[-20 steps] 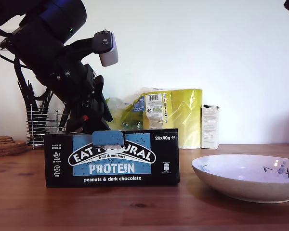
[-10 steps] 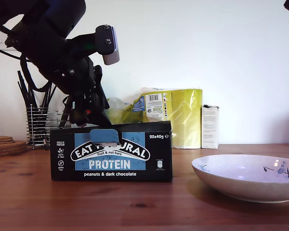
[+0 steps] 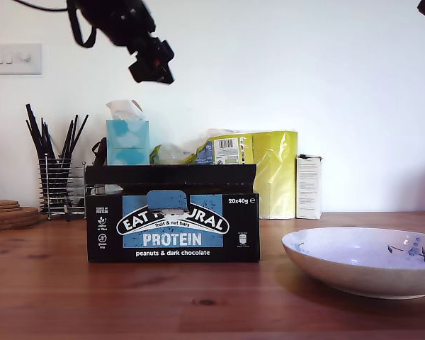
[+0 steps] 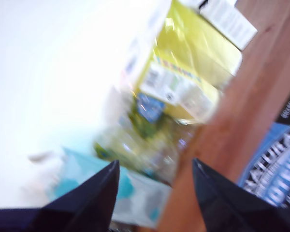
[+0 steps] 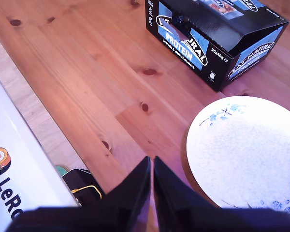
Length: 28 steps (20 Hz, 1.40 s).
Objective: Open the carton box of snackbars
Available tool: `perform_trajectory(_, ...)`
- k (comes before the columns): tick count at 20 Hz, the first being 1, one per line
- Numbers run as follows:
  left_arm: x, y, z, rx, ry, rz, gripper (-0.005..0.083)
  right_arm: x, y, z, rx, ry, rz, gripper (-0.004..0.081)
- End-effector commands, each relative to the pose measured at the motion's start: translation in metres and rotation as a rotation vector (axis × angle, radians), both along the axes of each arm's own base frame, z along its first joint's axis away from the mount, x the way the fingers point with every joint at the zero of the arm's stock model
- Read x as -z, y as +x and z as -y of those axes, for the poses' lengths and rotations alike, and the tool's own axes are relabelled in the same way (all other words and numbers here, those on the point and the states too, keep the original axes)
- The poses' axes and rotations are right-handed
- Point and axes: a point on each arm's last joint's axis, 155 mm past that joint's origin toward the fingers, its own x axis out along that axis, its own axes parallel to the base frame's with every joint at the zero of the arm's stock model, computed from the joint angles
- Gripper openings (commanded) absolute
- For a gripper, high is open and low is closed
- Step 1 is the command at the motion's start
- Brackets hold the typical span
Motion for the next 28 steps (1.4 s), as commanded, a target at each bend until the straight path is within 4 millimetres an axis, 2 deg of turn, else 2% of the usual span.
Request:
perform_trajectory(1, 0.039, -0.011, -0.001, -0.014, -0.014, -0.147, 0.0248, -0.004, 0.0, -0.001, -0.008, 0.006, 0.014, -0.0013)
perform_trajectory(3, 0.075, -0.037, 0.006, 0.047, -0.025, -0.335, -0.0004, -0.004, 0.0, -0.001, -0.008, 0.006, 0.015, -0.0013)
perform_trajectory(4, 0.088, -0.051, 0.012, 0.084, -0.048, -0.423, -0.0016, -0.004, 0.0, -0.001, -0.009, 0.006, 0.017, -0.0013)
perform_trajectory(6, 0.106, -0.069, 0.019, 0.116, -0.095, -0.53, -0.0021, -0.006, 0.002, -0.002, -0.014, 0.009, 0.031, -0.0013)
perform_trajectory(11, 0.124, -0.079, 0.031, 0.186, -0.189, -0.511, -0.0021, -0.037, 0.005, -0.019, -0.039, 0.148, 0.094, -0.0013)
perform_trajectory(16, 0.145, -0.089, 0.031, 0.21, -0.258, -0.473, -0.0021, -0.044, 0.003, -0.017, -0.033, 0.171, 0.116, -0.0013)
perform_trajectory(22, 0.153, -0.084, 0.022, 0.175, -0.331, -0.41, -0.0021, -0.043, 0.003, -0.017, -0.032, 0.169, 0.114, -0.0013)
perform_trajectory(26, 0.159, -0.072, 0.021, 0.158, -0.364, -0.396, -0.0021, -0.043, 0.003, -0.017, -0.032, 0.169, 0.114, -0.0013)
perform_trajectory(28, 0.17, -0.069, 0.023, 0.153, -0.369, -0.406, -0.0021, -0.043, 0.003, -0.017, -0.031, 0.168, 0.114, -0.0013)
